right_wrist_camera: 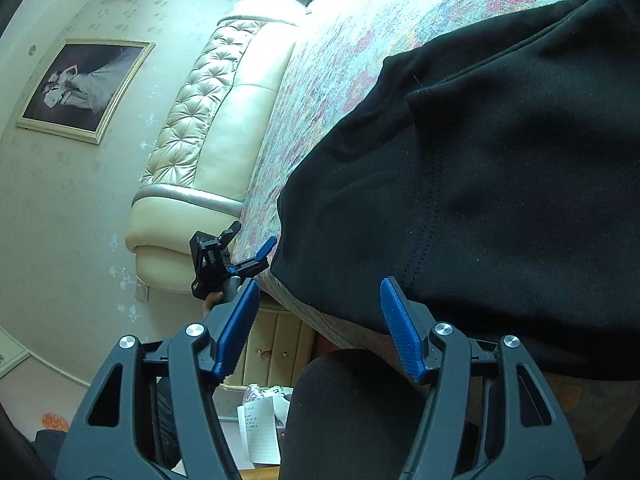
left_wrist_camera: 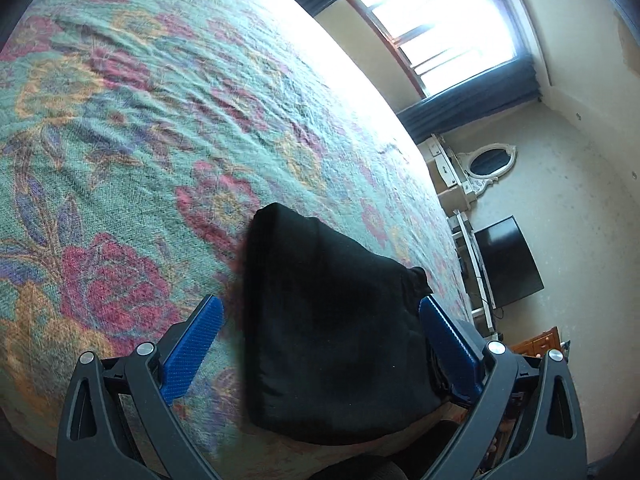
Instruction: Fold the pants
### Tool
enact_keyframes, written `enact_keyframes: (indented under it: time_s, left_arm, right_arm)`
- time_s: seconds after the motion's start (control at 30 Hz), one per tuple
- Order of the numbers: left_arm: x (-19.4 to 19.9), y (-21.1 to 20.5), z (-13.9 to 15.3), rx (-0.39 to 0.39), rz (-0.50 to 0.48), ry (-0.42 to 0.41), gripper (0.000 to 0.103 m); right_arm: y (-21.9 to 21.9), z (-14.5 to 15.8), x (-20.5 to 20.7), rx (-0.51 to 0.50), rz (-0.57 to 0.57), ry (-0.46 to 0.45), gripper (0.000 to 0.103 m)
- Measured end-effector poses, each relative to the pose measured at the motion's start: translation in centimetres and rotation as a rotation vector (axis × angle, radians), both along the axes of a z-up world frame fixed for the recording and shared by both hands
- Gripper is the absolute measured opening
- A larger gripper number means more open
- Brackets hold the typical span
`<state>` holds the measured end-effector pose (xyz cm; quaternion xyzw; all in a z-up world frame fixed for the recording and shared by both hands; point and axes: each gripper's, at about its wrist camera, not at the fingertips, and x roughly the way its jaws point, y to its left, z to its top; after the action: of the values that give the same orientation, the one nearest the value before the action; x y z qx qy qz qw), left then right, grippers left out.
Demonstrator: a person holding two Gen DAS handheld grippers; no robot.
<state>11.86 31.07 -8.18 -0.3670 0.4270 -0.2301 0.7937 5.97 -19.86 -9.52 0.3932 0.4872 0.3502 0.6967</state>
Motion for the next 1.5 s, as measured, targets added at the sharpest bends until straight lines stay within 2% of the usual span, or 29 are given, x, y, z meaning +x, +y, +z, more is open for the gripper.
enact_keyframes:
  time_s: [0.1, 0.23, 0.3, 0.43, 0.47, 0.6, 0.73, 0.77, 0.83, 0.87, 0.93, 1.03, 1.1, 1.3, 1.4, 1.5]
  left_arm:
    - [0.9, -0.7, -0.9, -0.037, -0.115, -0.023, 0.098]
    - [1.3, -2.9, -1.3, 0.032, -0.273, -0.052, 0.098]
    - [1.3, -3.5, -1.2, 0.031, -0.321, -0.064, 0.098]
    - [1.9, -4.0, -1.3, -0.085, -0.344, -0.068, 0.098]
    - [2.2, -4.5, -1.4, -0.092, -0.345, -0.067, 0.098]
    - [2.8, -6.8, -1.4, -0.009, -0.374, -0.066, 0.098]
    - [2.1, -7.4, -1.5, 0.020, -0.364, -0.059, 0.098]
    - [2.0, -7.4, -1.4, 0.024, -0.352, -0.053, 0.095]
    - [2.1, -7.5, -1.6, 0.058, -0.330, -0.005, 0.058]
    - [2.3, -7.4, -2.3, 0.049, -0.318, 0.050, 0.028]
    - [2.3, -7.7, -2.6, -0.019, -0.277, 0.096, 0.025]
    - [2.0, -8.5, -1.2, 0.034, -0.275, 0.084, 0.018]
    - [1.8, -9.1, 0.2, 0.033, -0.265, 0.073, 0.017]
    - [0.6, -12.8, 7.8, -0.022, -0.313, -0.056, 0.017]
    - [0.2, -16.3, 11.3, -0.015, -0.361, -0.099, 0.017]
    - [-0.1, -21.3, 13.5, -0.014, -0.406, -0.119, 0.017]
  right_arm:
    - [0.4, -0.4, -0.2, -0.001, 0.009, 0.021, 0.064]
    - [1.1, -0.8, -0.2, -0.006, 0.013, 0.037, 0.064]
    - [1.5, -1.0, -0.1, -0.004, 0.018, 0.043, 0.064]
    - [2.1, -1.6, 0.1, 0.001, 0.022, 0.059, 0.064]
    - [2.1, -1.6, 0.1, -0.004, 0.022, 0.059, 0.064]
    - [2.2, -1.6, 0.0, -0.003, 0.021, 0.062, 0.065]
    - [2.0, -1.7, -0.2, 0.001, 0.018, 0.063, 0.065]
    - [2.0, -1.7, -0.2, 0.000, 0.017, 0.063, 0.065]
    - [1.9, -1.8, -0.3, 0.004, 0.013, 0.065, 0.065]
    - [1.9, -1.9, -0.3, 0.004, 0.013, 0.064, 0.065]
    - [1.8, -1.9, -0.4, 0.006, 0.012, 0.064, 0.065]
    - [1.3, -1.8, -0.6, 0.015, 0.002, 0.068, 0.065]
    - [0.8, -1.5, -0.8, 0.017, -0.007, 0.059, 0.065]
    - [-1.5, -0.4, -1.8, 0.039, -0.044, 0.028, 0.065]
    - [-3.0, 0.1, -2.5, 0.052, -0.071, 0.011, 0.065]
    - [-4.9, 0.7, -3.0, 0.060, -0.111, -0.005, 0.065]
